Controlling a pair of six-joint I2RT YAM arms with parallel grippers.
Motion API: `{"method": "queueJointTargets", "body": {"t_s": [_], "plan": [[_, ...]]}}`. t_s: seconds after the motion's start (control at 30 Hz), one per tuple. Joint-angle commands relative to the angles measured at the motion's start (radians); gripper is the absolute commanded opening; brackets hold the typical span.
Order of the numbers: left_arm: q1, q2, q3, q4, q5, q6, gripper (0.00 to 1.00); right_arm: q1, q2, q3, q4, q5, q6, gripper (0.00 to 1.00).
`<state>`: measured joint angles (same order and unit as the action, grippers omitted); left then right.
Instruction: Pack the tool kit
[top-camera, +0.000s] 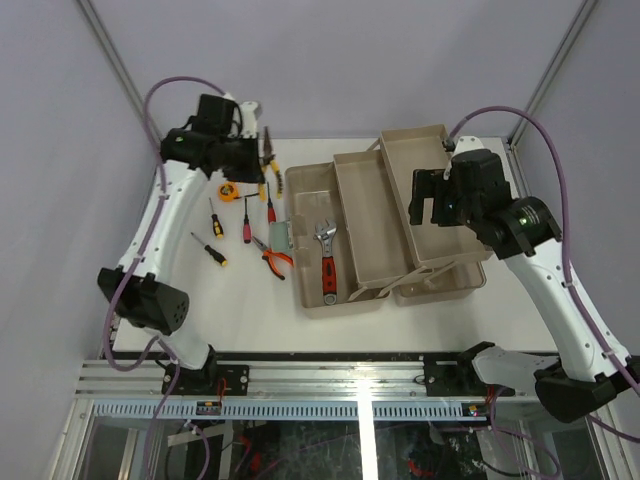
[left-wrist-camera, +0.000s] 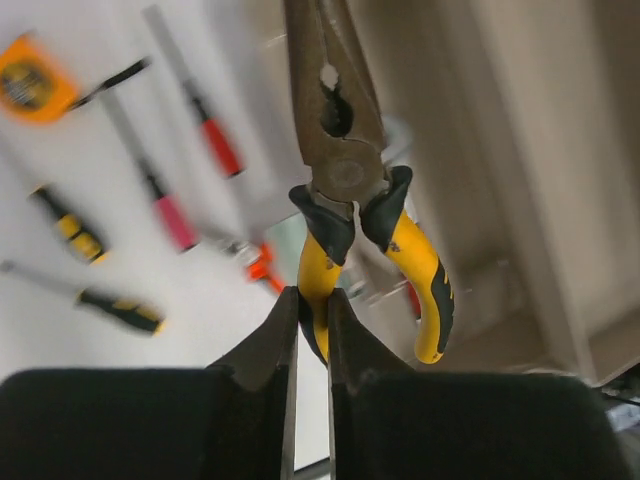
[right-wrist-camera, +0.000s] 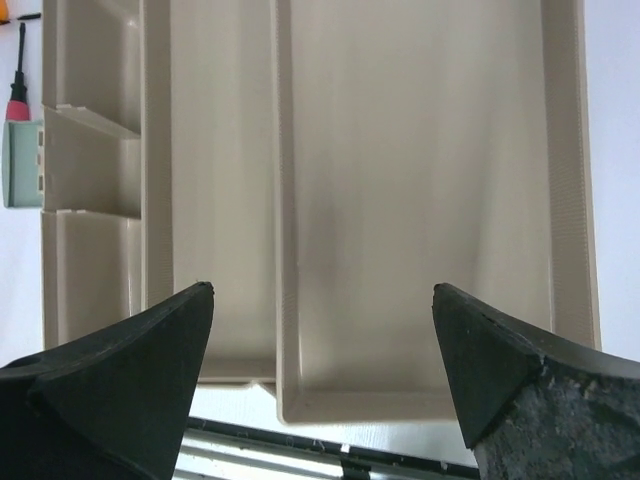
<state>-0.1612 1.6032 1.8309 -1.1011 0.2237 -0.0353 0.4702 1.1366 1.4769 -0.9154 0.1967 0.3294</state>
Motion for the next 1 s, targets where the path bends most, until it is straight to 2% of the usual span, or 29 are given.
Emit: {"method": "queueJointTargets", "body": {"t_s": [0.0, 0.17, 0.33, 0.53, 0.97], "plan": [[-0.169, 0.163, 0.198, 0.047, 0.057, -0.192, 0.00, -0.004, 0.092, 0.133, 0.071, -0.023, -0.041, 0.99], [-0.310, 0.326, 0.367, 0.150, 0.048, -0.289, 0.00, -0.015, 0.179, 0.296, 0.005, -0.029, -0.047, 0.99], [-0.350, 0.438, 0.409, 0.250, 0.052, -0.370, 0.00, -0.016, 0.130, 0.280, -0.015, -0.018, -0.019, 0.99], [-0.413, 0.501, 0.388, 0.342, 0.060, -0.456, 0.00, -0.015, 0.060, 0.235, -0.044, 0.009, 0.005, 0.99], [-0.506, 0.596, 0.405, 0.371, -0.127, -0.519, 0.00, -0.015, 0.012, 0.235, -0.107, 0.063, 0.006, 0.99]]}}
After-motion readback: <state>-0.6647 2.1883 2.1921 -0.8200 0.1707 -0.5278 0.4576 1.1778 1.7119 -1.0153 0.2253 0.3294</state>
